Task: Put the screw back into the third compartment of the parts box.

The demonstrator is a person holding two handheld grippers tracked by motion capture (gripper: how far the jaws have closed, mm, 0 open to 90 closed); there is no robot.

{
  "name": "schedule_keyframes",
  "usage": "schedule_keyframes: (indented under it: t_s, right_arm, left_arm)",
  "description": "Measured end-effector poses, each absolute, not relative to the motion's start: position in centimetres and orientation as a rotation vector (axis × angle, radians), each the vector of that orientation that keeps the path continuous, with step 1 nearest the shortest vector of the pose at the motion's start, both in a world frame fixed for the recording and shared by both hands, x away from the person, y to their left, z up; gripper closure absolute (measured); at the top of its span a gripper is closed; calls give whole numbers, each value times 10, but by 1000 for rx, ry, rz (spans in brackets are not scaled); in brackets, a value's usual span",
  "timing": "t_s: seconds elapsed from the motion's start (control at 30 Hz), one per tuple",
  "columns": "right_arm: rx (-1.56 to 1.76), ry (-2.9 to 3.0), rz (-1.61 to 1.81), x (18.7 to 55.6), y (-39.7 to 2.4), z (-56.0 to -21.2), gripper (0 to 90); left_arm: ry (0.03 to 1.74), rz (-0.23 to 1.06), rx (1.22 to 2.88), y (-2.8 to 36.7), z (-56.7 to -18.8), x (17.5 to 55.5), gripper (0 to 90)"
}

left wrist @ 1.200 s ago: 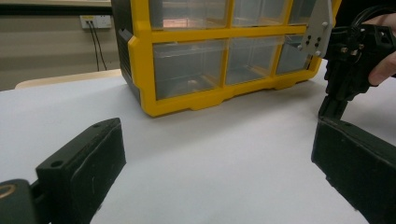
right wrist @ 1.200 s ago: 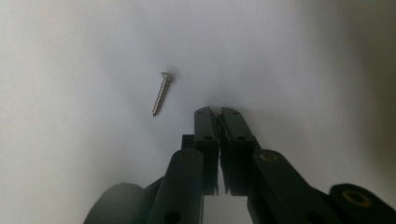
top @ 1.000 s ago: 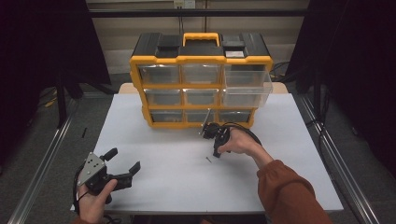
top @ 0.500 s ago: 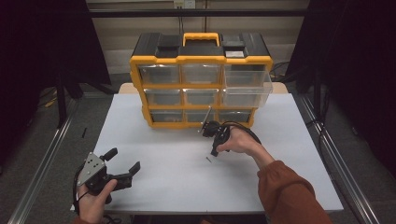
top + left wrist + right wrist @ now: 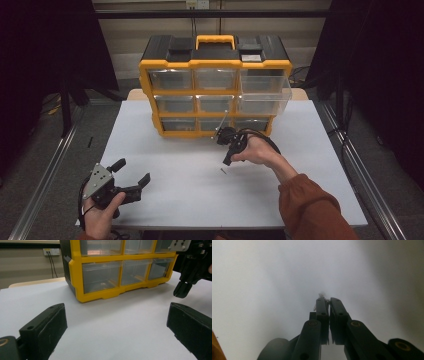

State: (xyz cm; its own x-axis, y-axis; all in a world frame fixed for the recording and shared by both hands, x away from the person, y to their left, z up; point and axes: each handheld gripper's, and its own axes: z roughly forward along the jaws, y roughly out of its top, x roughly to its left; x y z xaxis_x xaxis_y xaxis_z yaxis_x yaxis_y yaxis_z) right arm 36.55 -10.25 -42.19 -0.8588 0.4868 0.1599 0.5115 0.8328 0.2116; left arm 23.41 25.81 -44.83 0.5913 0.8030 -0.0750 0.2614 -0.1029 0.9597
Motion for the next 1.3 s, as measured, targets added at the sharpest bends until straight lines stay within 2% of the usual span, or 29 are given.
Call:
schedule_keyframes:
  t_s: [0.83,1.3]
  right_arm:
    - [-696,-2934,-505,357,-80,-388,859]
    - [-661,-2938,-611,348,-78,-356,859]
  left_arm:
    - [879,563,1639,251,-448,239,28]
    - [880,555,1640,251,-448,242,28]
